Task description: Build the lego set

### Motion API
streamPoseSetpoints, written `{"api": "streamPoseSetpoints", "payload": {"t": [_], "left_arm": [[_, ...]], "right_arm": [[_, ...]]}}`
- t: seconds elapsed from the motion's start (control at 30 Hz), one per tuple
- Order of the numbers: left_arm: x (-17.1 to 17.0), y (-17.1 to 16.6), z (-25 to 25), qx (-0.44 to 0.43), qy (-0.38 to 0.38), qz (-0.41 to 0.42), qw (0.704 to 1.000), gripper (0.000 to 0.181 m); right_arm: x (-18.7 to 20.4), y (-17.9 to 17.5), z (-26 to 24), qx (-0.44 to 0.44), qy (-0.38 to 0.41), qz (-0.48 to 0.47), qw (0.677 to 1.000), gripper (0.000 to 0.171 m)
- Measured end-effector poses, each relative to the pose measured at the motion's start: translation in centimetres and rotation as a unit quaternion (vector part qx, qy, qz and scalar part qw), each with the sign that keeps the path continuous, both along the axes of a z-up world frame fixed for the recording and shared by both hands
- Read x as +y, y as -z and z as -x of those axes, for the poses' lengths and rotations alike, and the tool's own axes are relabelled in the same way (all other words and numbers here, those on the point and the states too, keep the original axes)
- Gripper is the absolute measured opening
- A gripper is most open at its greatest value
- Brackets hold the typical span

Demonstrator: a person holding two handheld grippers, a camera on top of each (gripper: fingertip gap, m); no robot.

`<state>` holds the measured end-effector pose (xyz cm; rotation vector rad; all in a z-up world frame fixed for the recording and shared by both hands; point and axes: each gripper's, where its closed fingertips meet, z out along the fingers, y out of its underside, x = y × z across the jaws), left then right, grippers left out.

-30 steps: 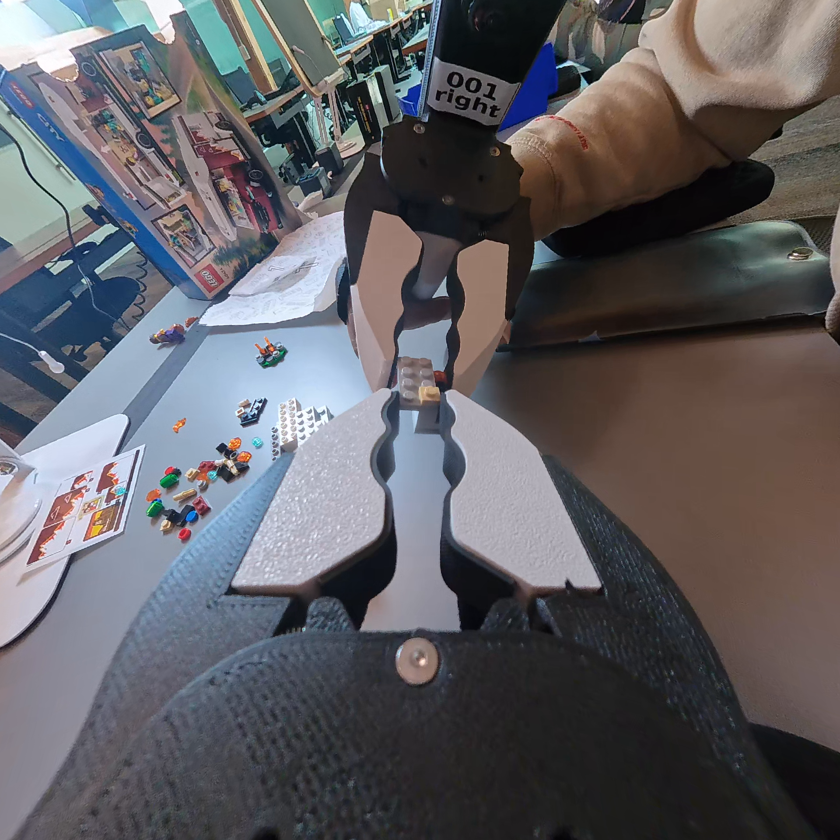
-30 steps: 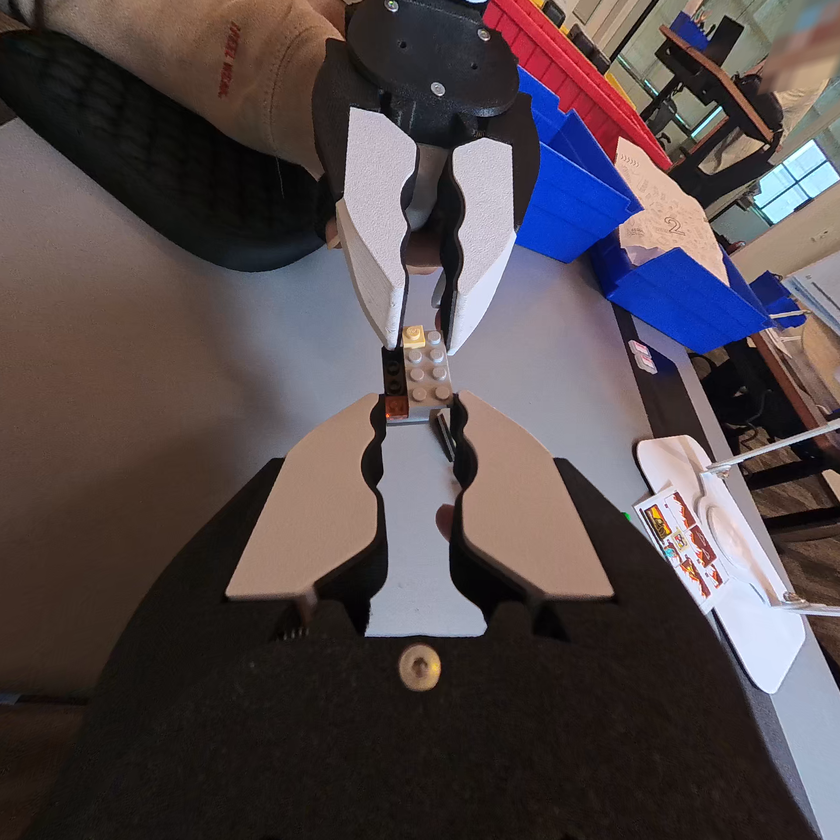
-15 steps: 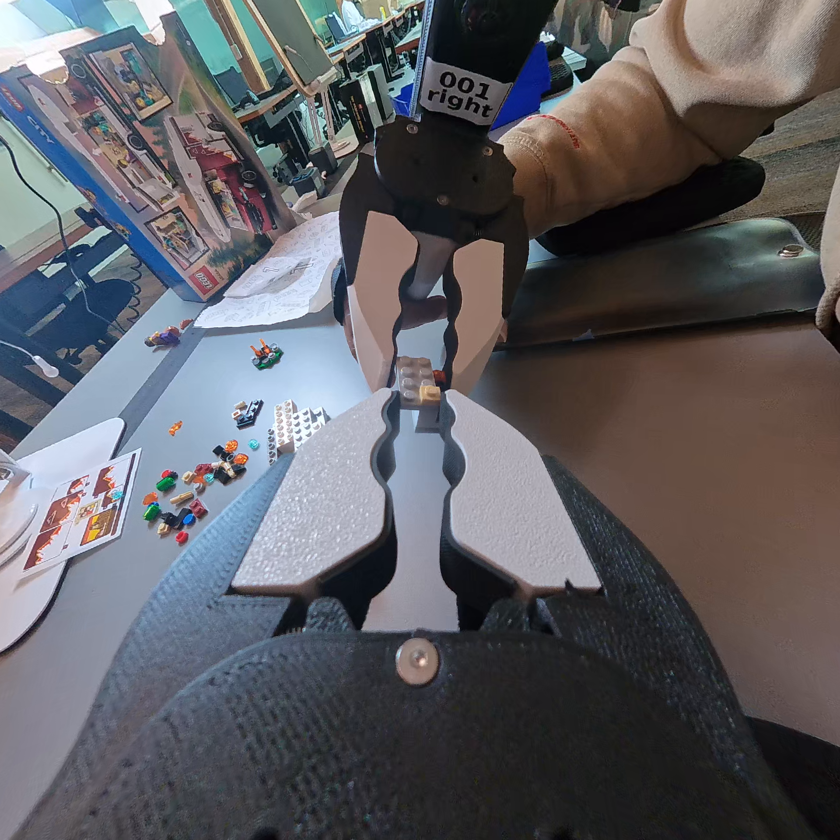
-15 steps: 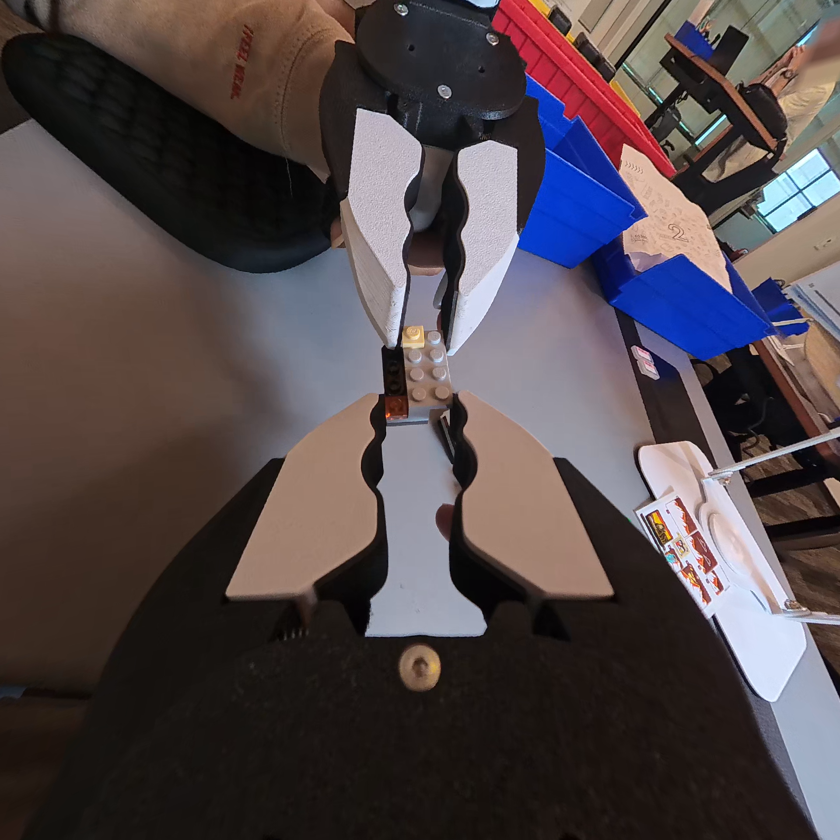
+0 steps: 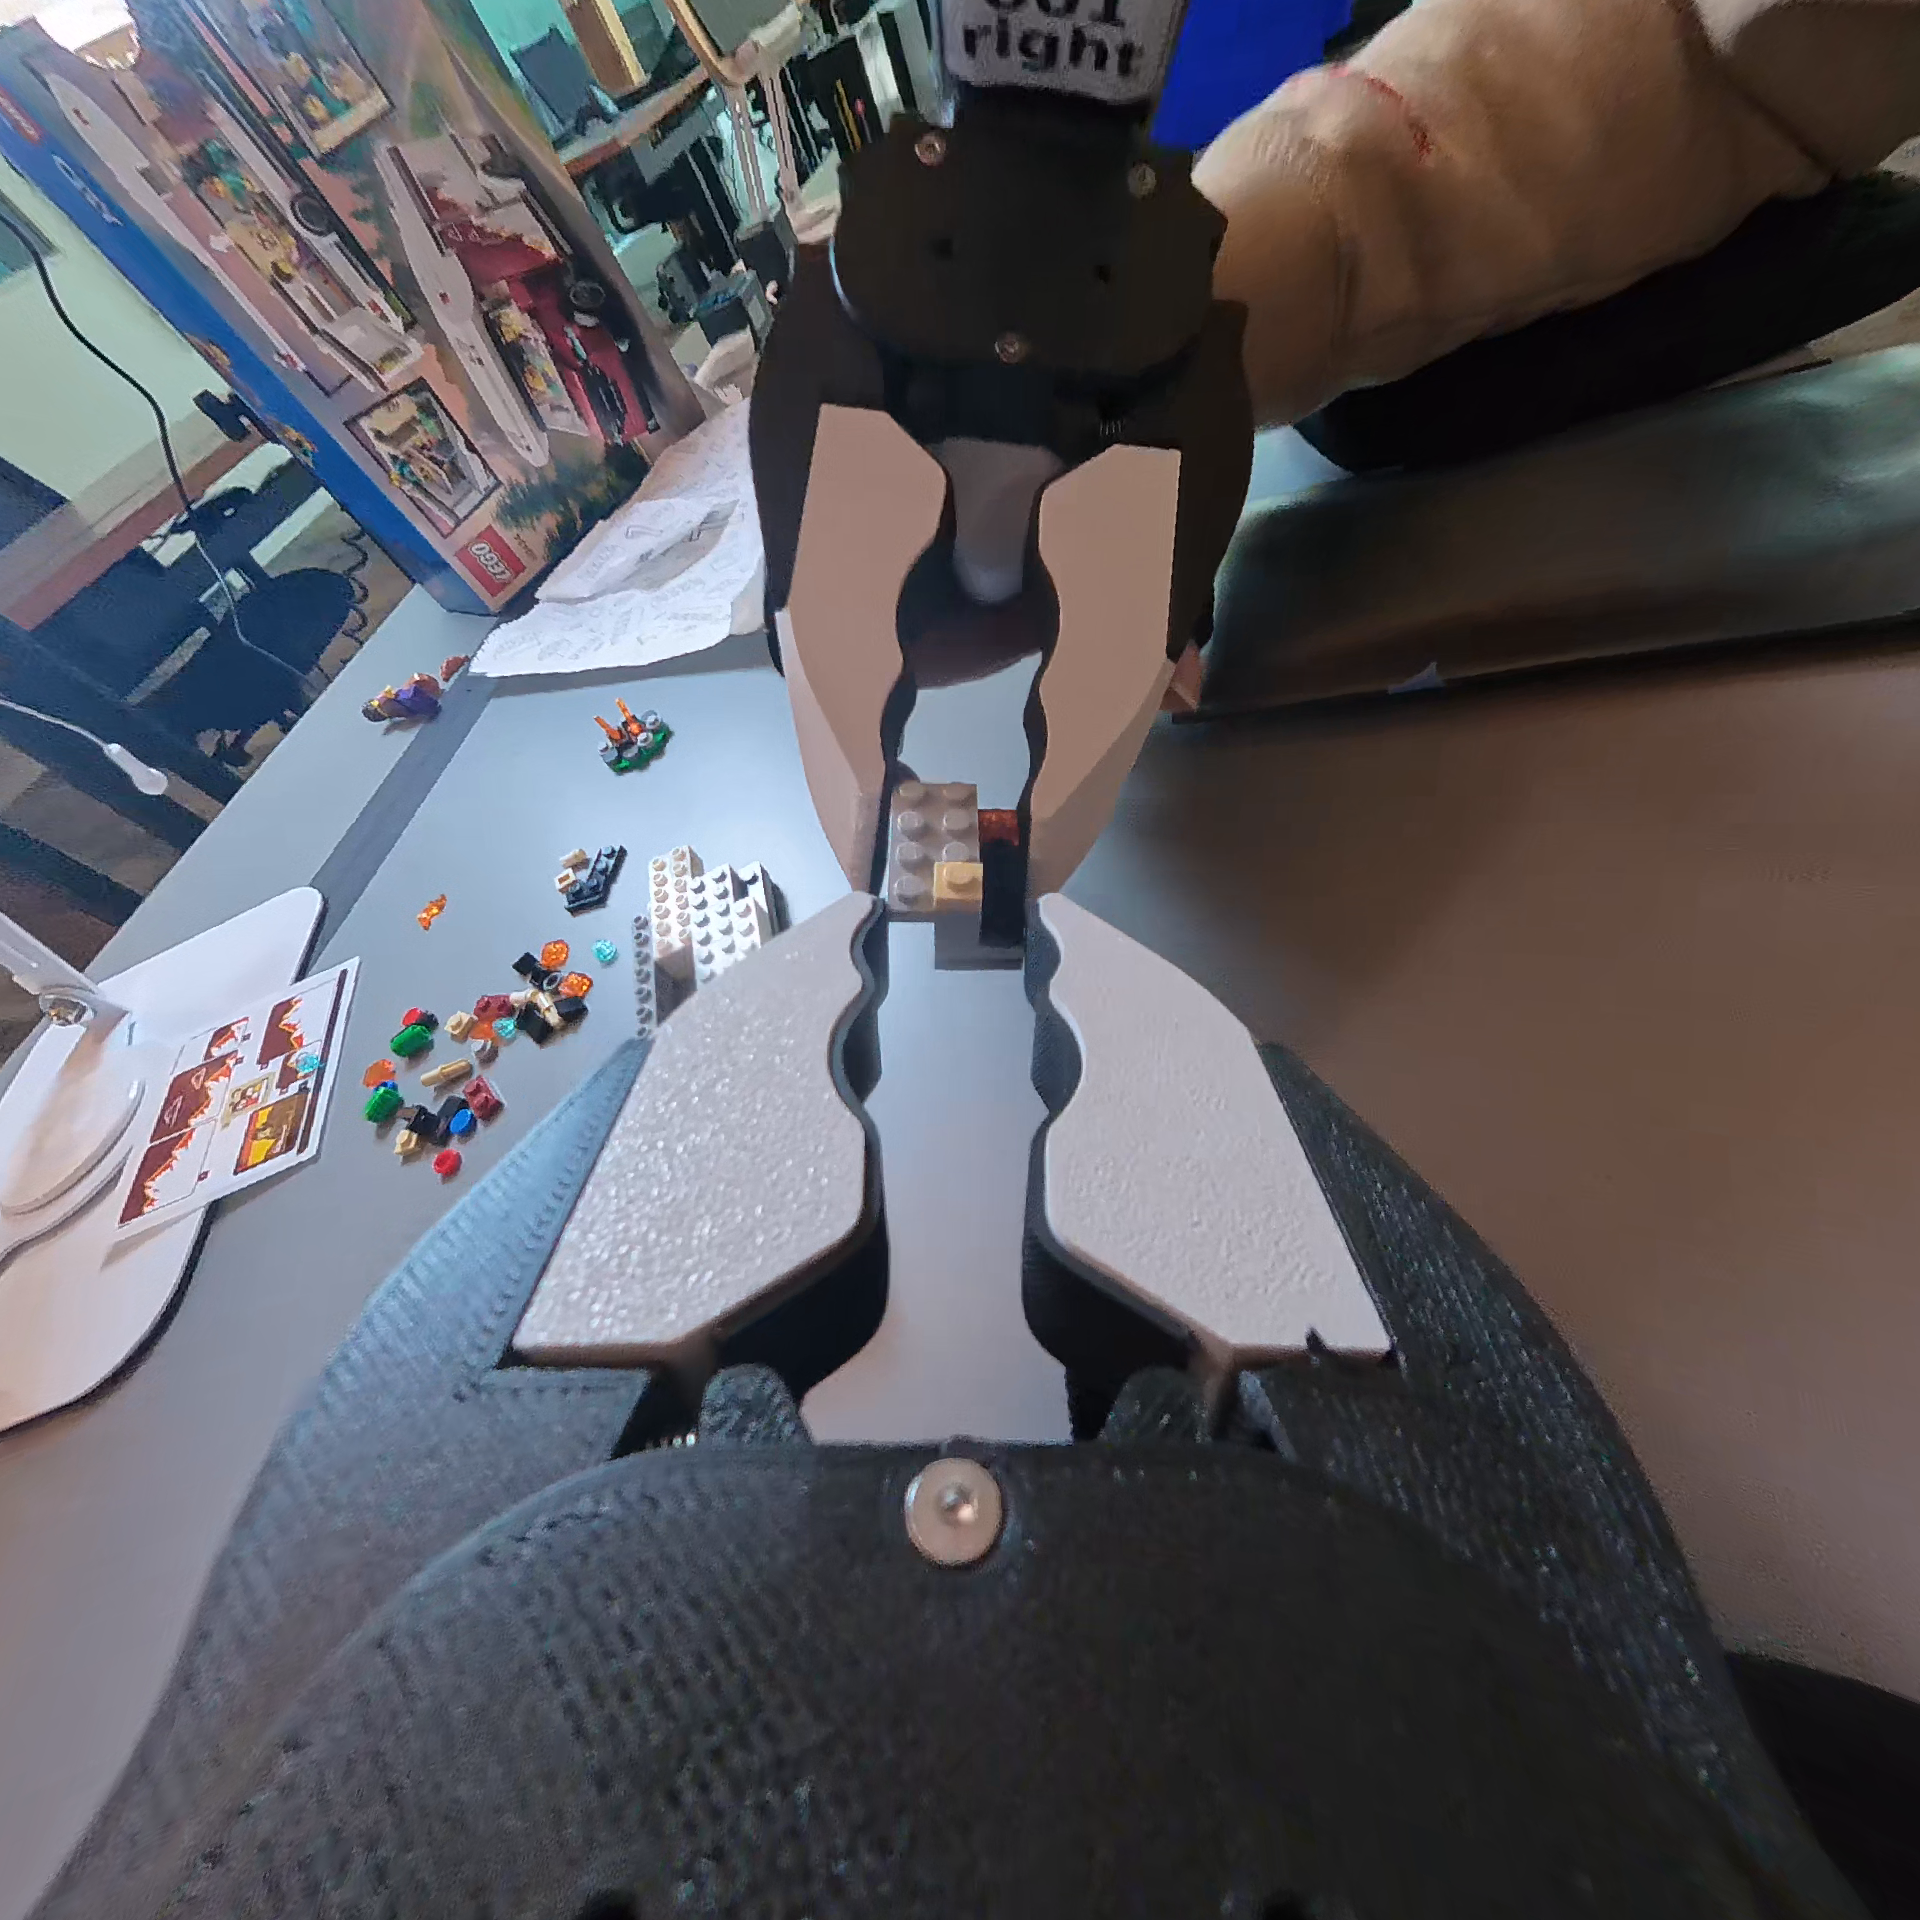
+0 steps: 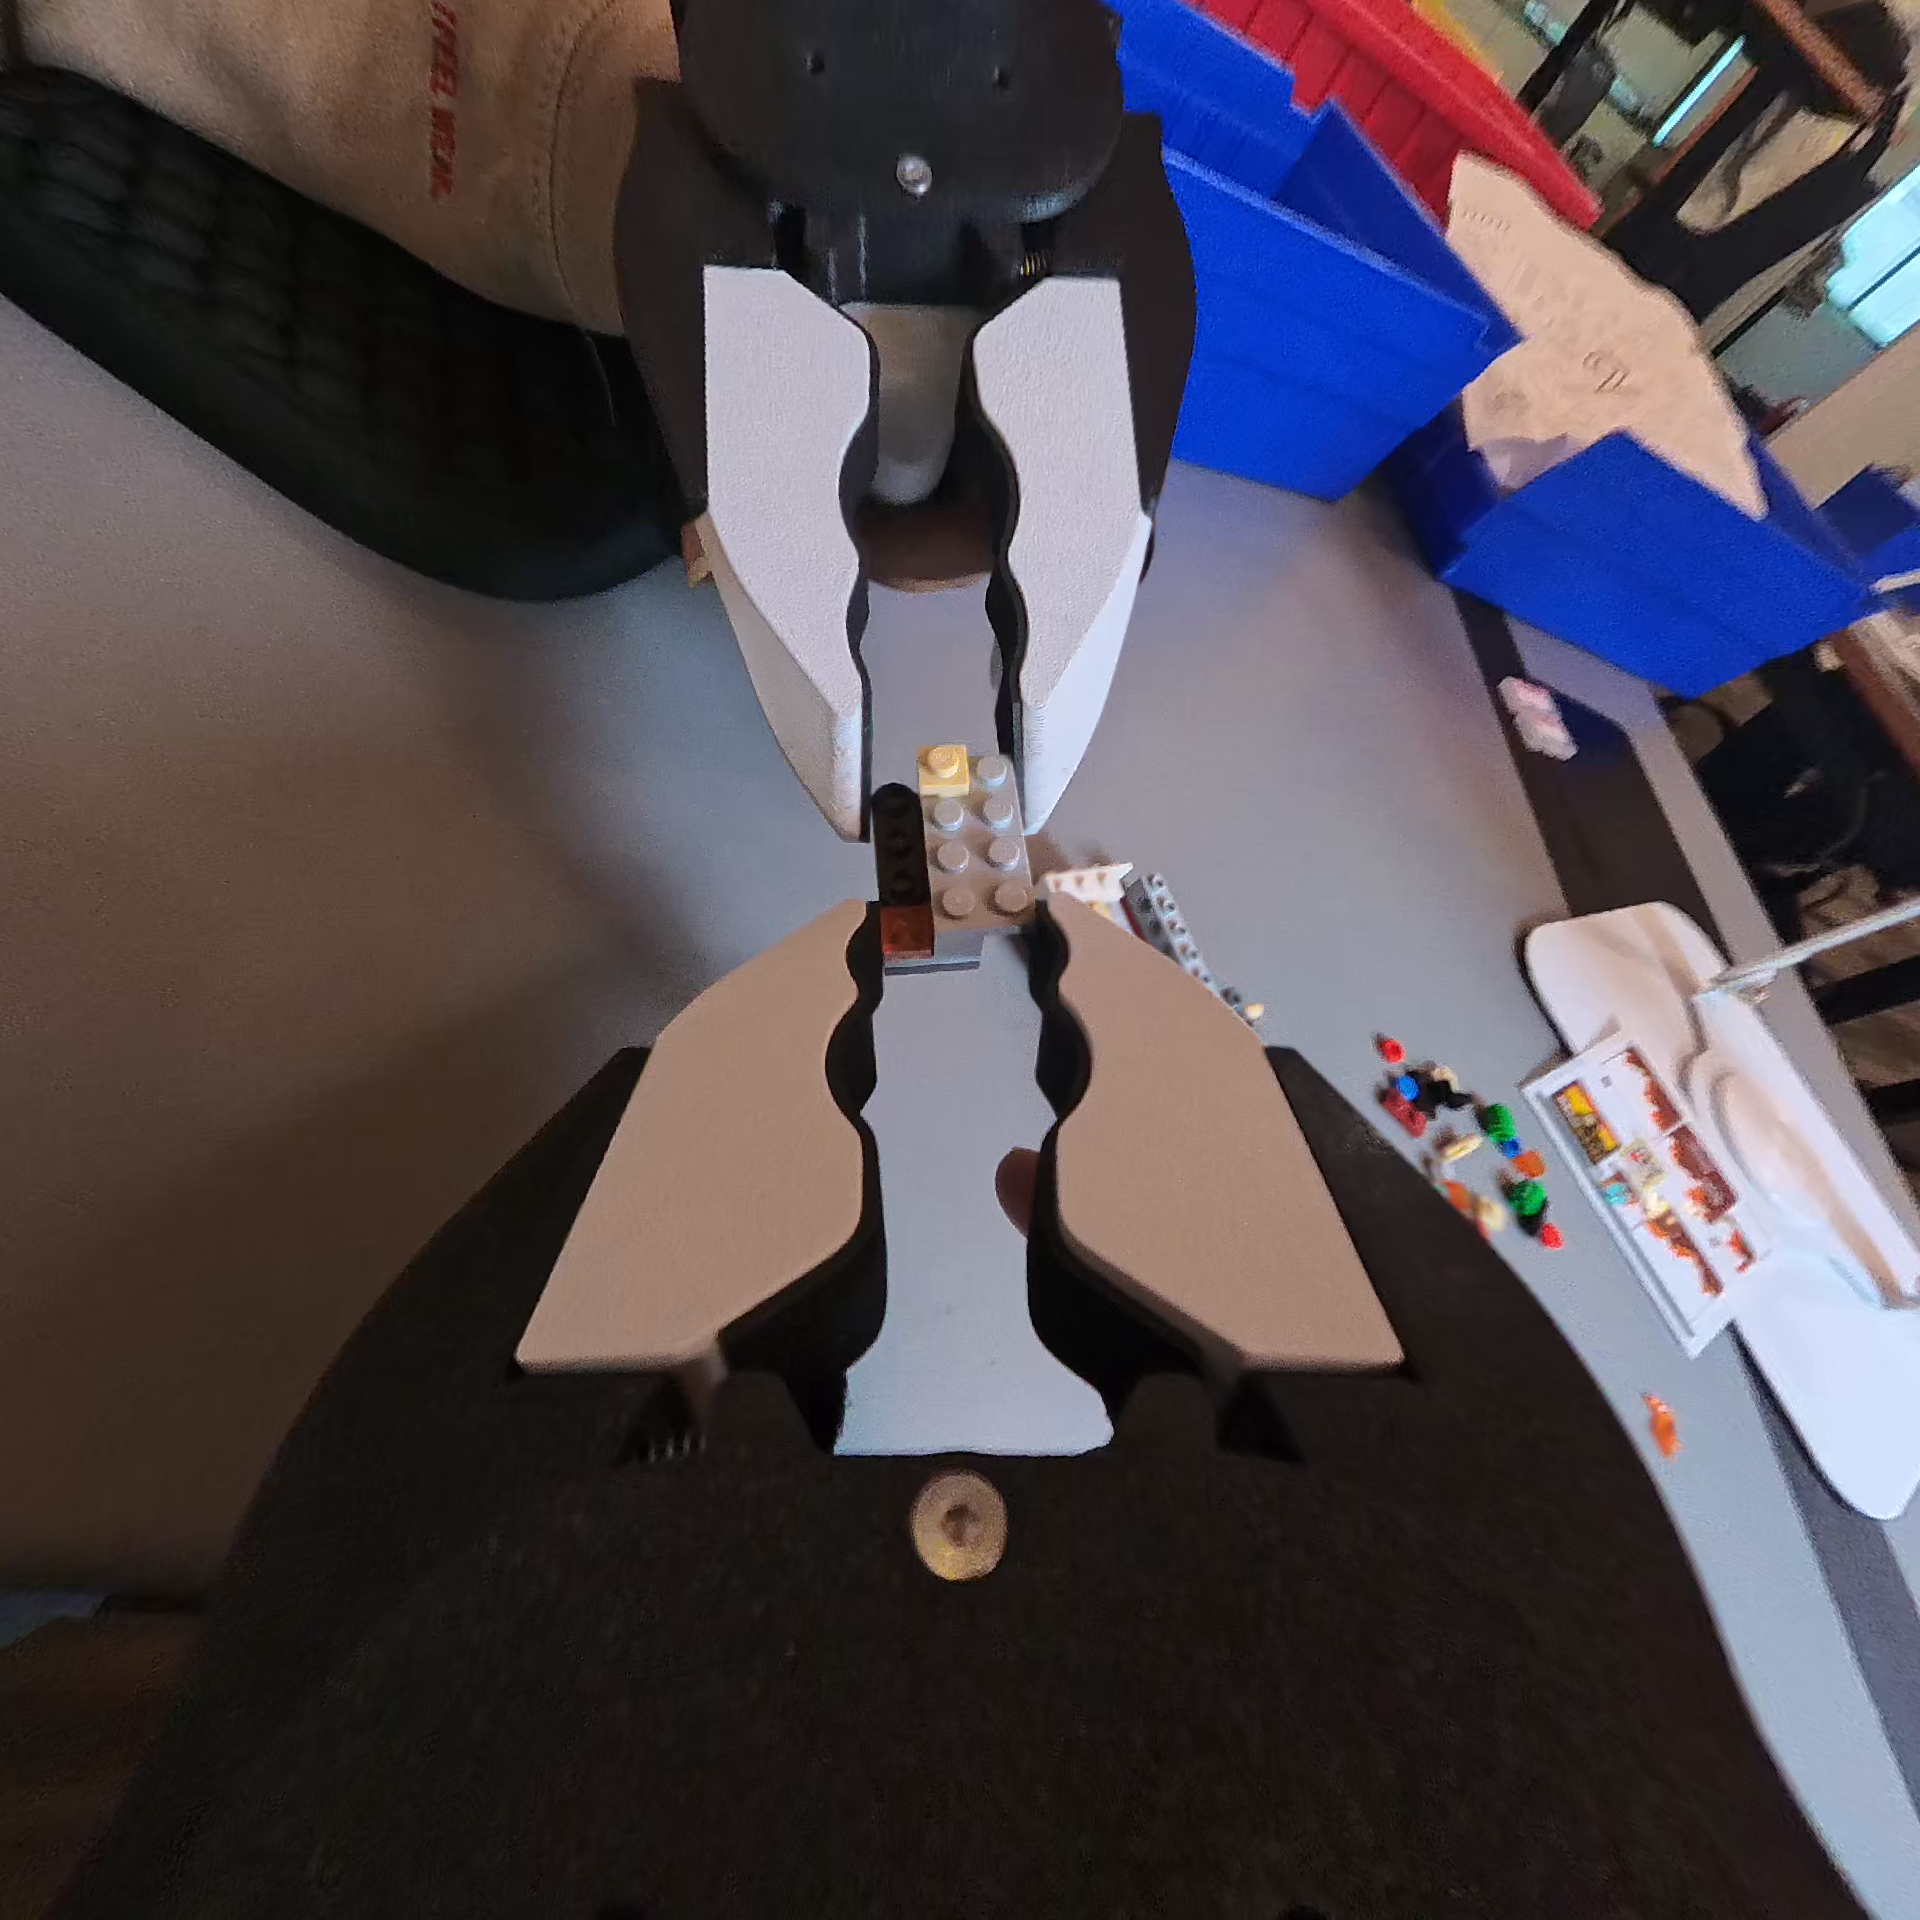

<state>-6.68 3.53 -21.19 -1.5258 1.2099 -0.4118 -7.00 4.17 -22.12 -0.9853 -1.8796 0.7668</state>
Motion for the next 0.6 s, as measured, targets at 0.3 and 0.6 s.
{"api": "streamPoseSetpoints", "payload": {"t": [0.3, 0.6], "left_arm": [[0.1, 3.8, 0.4, 0.078, -0.006, 0.053, 0.996, 0.028], [-0.3, 5.6, -0.4, 0.111, 0.004, 0.077, 0.991, 0.025]], "right_arm": [[1.2, 5.1, -1.2, -0.181, 0.058, 0.074, 0.979, 0.027], [0.6, 6.1, -1.6, -0.26, 0.089, 0.068, 0.959, 0.027]]}}
